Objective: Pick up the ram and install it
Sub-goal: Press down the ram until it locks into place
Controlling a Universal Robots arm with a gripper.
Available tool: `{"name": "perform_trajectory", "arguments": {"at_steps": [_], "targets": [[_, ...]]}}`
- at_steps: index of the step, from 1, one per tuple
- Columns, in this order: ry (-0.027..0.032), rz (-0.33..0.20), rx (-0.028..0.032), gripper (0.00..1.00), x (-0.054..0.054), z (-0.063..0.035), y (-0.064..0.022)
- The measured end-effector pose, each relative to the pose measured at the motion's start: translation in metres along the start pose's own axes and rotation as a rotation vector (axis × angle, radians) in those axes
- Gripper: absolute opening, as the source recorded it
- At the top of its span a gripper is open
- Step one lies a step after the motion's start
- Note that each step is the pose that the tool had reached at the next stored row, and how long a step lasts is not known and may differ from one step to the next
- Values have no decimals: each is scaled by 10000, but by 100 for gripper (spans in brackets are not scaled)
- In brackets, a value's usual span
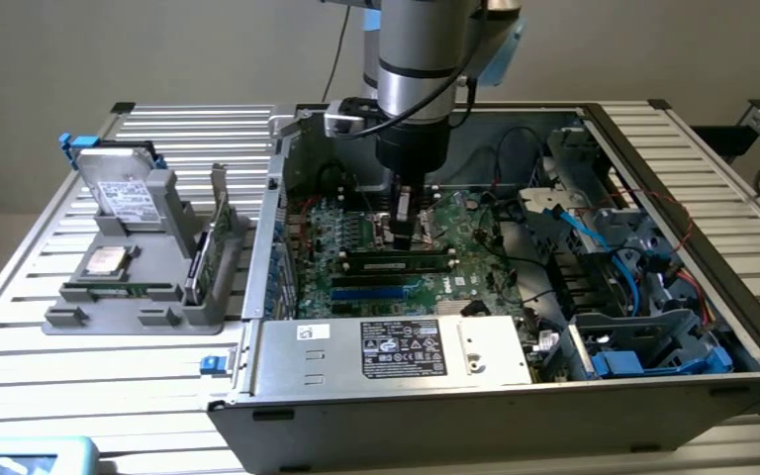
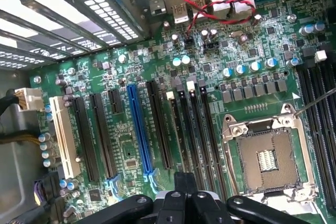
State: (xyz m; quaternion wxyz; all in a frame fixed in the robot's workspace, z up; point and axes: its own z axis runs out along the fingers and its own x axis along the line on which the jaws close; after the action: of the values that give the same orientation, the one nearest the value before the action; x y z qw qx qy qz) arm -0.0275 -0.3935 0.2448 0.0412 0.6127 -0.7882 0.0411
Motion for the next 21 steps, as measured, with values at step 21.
{"name": "perform_trajectory", "arguments": {"at_steps": [21], "targets": [[-41,2587,13,11,0,0,0]]}}
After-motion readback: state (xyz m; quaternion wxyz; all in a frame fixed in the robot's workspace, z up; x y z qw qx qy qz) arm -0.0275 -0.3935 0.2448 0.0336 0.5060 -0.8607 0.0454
